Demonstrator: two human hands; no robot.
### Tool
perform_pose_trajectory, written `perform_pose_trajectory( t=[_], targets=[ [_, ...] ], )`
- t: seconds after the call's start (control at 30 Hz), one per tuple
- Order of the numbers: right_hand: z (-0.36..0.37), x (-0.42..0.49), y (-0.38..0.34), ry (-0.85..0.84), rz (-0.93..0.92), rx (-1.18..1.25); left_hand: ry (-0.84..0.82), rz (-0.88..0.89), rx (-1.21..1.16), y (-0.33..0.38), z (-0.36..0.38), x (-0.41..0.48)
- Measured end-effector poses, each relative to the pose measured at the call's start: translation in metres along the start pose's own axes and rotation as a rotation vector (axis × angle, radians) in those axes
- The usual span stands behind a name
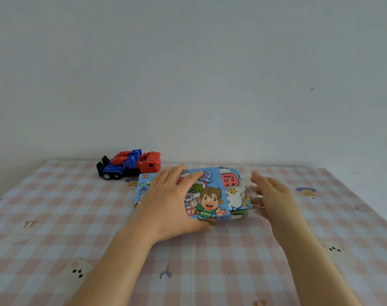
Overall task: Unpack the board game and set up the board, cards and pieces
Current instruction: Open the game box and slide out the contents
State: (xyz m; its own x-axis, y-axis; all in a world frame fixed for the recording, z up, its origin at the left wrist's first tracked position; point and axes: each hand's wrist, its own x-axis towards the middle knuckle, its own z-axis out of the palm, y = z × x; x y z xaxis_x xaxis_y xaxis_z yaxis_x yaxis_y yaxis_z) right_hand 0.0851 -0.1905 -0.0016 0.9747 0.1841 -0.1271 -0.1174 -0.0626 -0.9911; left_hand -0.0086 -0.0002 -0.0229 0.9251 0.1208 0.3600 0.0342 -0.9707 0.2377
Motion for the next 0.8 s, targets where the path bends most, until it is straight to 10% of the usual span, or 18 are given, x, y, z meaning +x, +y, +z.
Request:
perform_pose_trajectory(
  t=[0.13, 0.57, 0.8],
  targets=[
    [0.005, 0.002, 0.01, -0.107, -0.096, -0.283, -0.055, -0.025, 0.054, -0.002, 0.0, -0.001],
    [-0.009, 0.019, 0.014, 0.137, -0.125, -0.086, -0.035, -0.069, 0.023, -0.004, -0.005, -0.001],
    [-0.002, 0.004, 0.007, -0.154, -0.009, 0.062, 0.091, -0.1, 0.071, -0.006, 0.001, 0.002]
  ],
)
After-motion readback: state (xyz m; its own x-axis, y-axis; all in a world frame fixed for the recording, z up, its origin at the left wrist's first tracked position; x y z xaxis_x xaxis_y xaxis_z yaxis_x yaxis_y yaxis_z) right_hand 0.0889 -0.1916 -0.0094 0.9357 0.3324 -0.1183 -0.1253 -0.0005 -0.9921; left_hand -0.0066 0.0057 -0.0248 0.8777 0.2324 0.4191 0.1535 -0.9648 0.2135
